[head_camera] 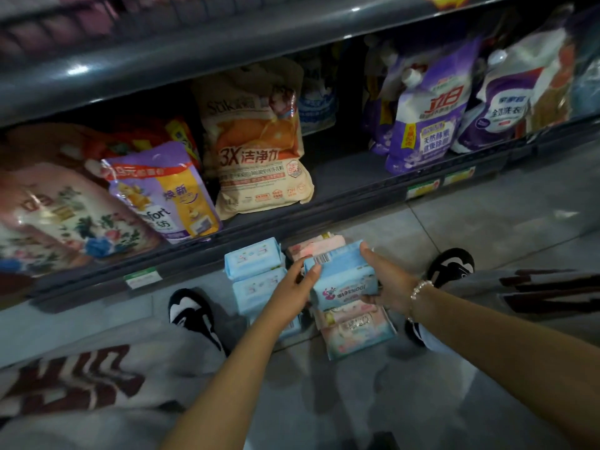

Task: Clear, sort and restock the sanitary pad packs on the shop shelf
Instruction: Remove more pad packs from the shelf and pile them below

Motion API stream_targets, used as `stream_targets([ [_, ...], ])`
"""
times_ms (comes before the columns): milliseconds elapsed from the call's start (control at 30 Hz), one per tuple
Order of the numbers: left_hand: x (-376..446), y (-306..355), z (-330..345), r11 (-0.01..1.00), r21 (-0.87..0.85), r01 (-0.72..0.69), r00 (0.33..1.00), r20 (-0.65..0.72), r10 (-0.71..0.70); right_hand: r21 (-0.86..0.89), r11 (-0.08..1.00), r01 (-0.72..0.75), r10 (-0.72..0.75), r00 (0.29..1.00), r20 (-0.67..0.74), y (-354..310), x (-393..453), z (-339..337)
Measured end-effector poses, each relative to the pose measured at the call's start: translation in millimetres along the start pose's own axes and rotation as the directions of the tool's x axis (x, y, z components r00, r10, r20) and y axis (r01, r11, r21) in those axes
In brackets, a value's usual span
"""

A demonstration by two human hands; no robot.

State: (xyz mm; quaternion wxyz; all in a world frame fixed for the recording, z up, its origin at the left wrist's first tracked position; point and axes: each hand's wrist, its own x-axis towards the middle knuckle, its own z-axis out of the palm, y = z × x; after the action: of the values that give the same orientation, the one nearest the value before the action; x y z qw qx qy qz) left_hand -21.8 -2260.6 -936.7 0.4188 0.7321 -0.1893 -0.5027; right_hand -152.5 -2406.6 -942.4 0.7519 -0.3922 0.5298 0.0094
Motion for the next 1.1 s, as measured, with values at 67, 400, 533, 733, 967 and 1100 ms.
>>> stream_targets([
  [67,-13.9,-9.1,-5.4,0.990,-0.127,0.065,0.996,-0.050,-0.072,-0.037,0.999,-0.021,0.023,0.999,0.042,6.6,-6.9,14.9],
  [400,-75.7,-86.8,-36.1,0.860,-0.452,0.237,0.919,-0.183,-0.349,-0.354,0.919,-0.175,0.252,0.950,0.183,59.6,-13.2,73.2],
  [533,-69.1,-117.6,-34.7,0.674,-0.632,0.382,0.848,-0.049,-0.527,-0.450,0.858,-0.247,0.323,0.941,0.099,91.5,7.2,85.2],
  [733,-45.6,-142.3,-34.4,0.648,-0.681,0.340,0.861,-0.051,-0.506,-0.329,0.880,-0.342,0.385,0.920,0.076,118.9,28.3,92.7],
  [967,-28.5,-165.4,-27.4,0.791,-0.563,0.239,0.845,-0.282,-0.455,-0.367,0.883,-0.293,0.281,0.956,-0.087,149.3,54.6,107.3],
  [1100,-24.8,-171.9,-24.1,0.771,-0.569,0.285,0.792,-0.314,-0.524,-0.364,0.896,-0.255,0.241,0.967,-0.085,149.0,59.1,109.5],
])
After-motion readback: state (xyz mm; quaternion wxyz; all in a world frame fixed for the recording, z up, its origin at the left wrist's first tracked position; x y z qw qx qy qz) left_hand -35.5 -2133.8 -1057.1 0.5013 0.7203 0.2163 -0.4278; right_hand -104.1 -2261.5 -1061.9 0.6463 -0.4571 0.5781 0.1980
